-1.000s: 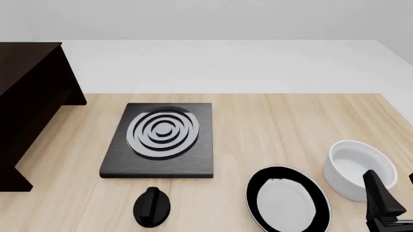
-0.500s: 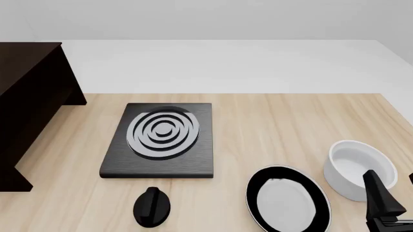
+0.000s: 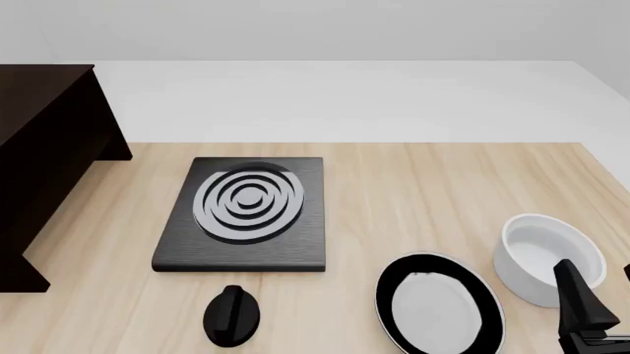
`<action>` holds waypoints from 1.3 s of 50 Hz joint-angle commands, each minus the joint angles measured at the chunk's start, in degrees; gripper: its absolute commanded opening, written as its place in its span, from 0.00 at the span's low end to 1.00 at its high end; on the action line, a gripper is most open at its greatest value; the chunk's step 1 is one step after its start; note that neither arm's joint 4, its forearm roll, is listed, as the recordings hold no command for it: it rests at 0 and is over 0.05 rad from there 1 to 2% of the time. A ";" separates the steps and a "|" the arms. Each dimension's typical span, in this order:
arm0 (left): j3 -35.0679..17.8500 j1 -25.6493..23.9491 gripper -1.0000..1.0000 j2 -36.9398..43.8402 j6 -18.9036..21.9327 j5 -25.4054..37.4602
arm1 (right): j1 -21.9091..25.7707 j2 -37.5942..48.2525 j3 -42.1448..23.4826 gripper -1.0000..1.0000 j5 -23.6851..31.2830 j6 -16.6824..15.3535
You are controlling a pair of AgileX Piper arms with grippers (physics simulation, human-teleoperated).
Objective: Put the frying pan under the cabinet shelf.
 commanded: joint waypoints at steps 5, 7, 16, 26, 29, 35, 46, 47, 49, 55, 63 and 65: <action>-1.60 -0.89 1.00 2.57 0.10 -0.60 | 0.00 0.00 0.00 1.00 0.01 -0.01; -1.94 -0.66 1.00 3.33 0.33 -0.90 | -0.01 0.00 0.00 1.00 0.00 -0.01; -3.92 0.00 1.00 6.36 0.76 -1.73 | 0.01 0.00 0.00 1.00 -0.01 0.00; -5.16 -0.89 1.00 7.52 1.16 -1.52 | 0.00 0.00 0.00 1.00 -0.01 0.00; -5.37 -1.05 1.00 8.06 1.37 -1.67 | 0.00 0.00 0.00 1.00 0.00 0.01; -7.03 -0.53 1.00 9.77 2.22 -1.30 | 0.01 0.00 0.00 1.00 -0.01 0.00; -8.51 -0.83 1.00 10.77 2.20 -0.59 | 0.00 0.00 0.00 1.00 0.00 0.01; -8.58 -0.73 1.00 10.98 2.45 -0.69 | 0.00 0.00 0.00 1.00 0.00 -0.01; -9.44 -0.39 1.00 11.69 2.66 -0.78 | 0.01 0.00 0.00 1.00 0.00 0.00; -10.63 0.18 1.00 13.55 3.03 -1.96 | 0.01 0.00 0.00 1.00 0.01 -0.02; -10.74 -0.18 1.00 14.21 2.49 -2.96 | 0.00 0.00 0.00 1.00 0.00 0.00; -10.99 -0.05 1.00 14.77 2.83 -3.16 | 0.00 0.00 0.00 1.00 0.00 0.00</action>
